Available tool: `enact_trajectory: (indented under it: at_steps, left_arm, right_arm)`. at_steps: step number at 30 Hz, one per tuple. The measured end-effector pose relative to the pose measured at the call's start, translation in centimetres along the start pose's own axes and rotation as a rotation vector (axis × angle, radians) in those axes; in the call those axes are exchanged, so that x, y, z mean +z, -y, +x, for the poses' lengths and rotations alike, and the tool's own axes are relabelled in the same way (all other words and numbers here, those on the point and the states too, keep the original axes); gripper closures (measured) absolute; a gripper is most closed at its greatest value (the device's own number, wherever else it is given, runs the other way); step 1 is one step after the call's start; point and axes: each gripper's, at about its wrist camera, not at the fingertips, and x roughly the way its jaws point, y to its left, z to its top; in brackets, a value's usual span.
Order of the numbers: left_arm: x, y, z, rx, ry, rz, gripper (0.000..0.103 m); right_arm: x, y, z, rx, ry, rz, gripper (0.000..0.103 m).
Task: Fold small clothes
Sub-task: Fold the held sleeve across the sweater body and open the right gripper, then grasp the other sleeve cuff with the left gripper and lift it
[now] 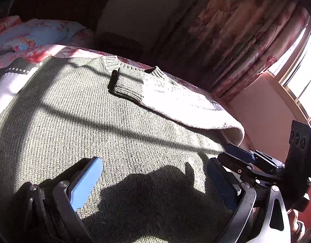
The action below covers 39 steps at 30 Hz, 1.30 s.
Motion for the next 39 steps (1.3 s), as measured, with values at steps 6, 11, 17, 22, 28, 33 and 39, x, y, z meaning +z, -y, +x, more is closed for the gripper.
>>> enact_trajectory:
  at_steps: [6, 11, 17, 22, 28, 33, 39]
  left_arm:
    - [8.2, -1.1, 3.7, 0.037, 0.028, -0.063, 0.0]
    - [10.2, -0.4, 8.7, 0.211, -0.06, -0.006, 0.0]
    - [9.8, 2.6, 5.2, 0.147, -0.013, 0.031, 0.0]
    - [9.9, 3.5, -2.2, 0.127, 0.097, 0.035, 0.0]
    - [5.9, -2.2, -4.2, 0.242, 0.006, -0.037, 0.0]
    - [2.3, -5.1, -2.1, 0.278, -0.017, -0.096, 0.0]
    - [1.4, -4.3, -2.3, 0.316, -0.025, -0.065, 0.0]
  right_arm:
    - [-2.6, 2.7, -0.4, -0.01, 0.001, 0.113, 0.061]
    - [-2.7, 4.9, -1.7, -0.014, 0.074, 0.235, 0.061]
    - [-1.8, 8.3, -1.8, -0.147, 0.067, 0.328, 0.06]
    - [-0.1, 7.9, 0.1, -0.155, 0.04, 0.273, 0.06]
    - [-0.5, 9.3, 2.2, -0.189, -0.033, 0.331, 0.059]
    - [-0.7, 9.5, 2.2, -0.199, -0.036, 0.329, 0.055]
    - [-0.9, 8.4, 1.4, -0.232, -0.068, 0.319, 0.054]
